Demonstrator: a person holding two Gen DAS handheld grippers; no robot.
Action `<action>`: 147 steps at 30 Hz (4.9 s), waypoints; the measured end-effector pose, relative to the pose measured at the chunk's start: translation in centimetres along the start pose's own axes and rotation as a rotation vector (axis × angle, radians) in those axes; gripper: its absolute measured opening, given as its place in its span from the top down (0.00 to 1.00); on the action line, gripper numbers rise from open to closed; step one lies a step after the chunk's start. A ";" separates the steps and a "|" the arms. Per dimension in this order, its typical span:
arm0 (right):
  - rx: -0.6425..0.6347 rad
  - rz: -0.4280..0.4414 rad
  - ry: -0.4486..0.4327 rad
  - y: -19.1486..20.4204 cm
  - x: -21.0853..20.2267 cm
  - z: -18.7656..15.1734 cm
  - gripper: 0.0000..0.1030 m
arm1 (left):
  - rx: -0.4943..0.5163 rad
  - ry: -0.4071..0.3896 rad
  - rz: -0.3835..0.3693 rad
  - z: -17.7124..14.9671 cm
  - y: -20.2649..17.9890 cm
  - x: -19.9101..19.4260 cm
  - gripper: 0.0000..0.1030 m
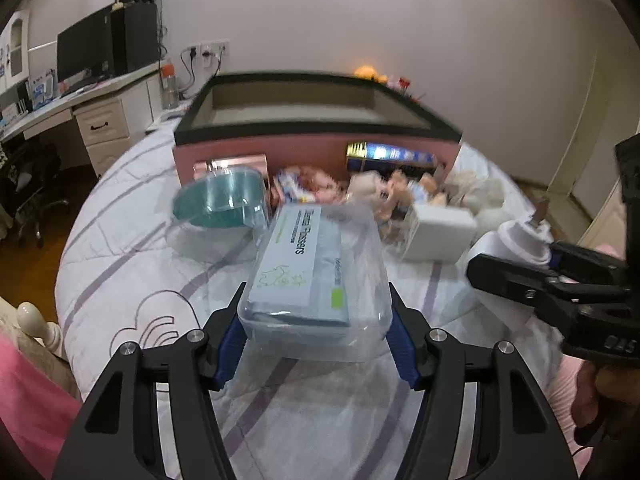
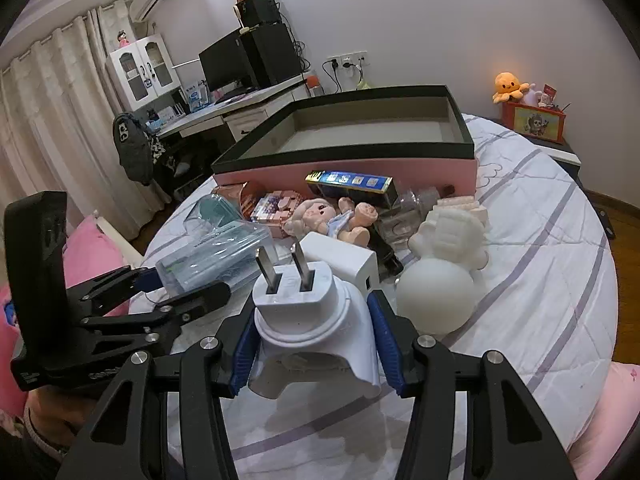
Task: Organize rigid objects
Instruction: 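Carry the flossers case and plug adapter into the box and release both, then withdraw both tools from the box back over the table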
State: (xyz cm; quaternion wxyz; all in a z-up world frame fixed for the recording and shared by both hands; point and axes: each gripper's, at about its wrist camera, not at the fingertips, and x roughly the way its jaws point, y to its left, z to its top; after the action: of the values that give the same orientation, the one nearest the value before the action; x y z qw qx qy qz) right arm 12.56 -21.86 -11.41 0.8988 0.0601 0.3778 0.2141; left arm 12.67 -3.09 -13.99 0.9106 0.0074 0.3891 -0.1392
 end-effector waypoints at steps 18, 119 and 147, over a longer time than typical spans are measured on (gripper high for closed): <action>0.005 -0.014 -0.013 0.1 -0.6 -0.2 0.48 | -0.060 -0.093 -0.015 0.3 0.4 -2.5 0.39; 0.007 -0.317 -0.302 4.0 -10.7 6.0 0.00 | -0.133 -0.344 0.262 4.7 0.2 -14.1 0.00; 0.000 -0.321 -0.333 4.8 -12.3 5.1 0.00 | -0.123 -0.356 0.240 3.7 -0.6 -14.9 0.00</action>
State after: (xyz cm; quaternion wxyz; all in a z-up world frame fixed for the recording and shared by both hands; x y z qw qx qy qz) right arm 6.84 -22.58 1.56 0.9712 0.0335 0.2292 0.0553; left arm 5.26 -0.46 -0.78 0.9737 -0.0265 0.2264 -0.0050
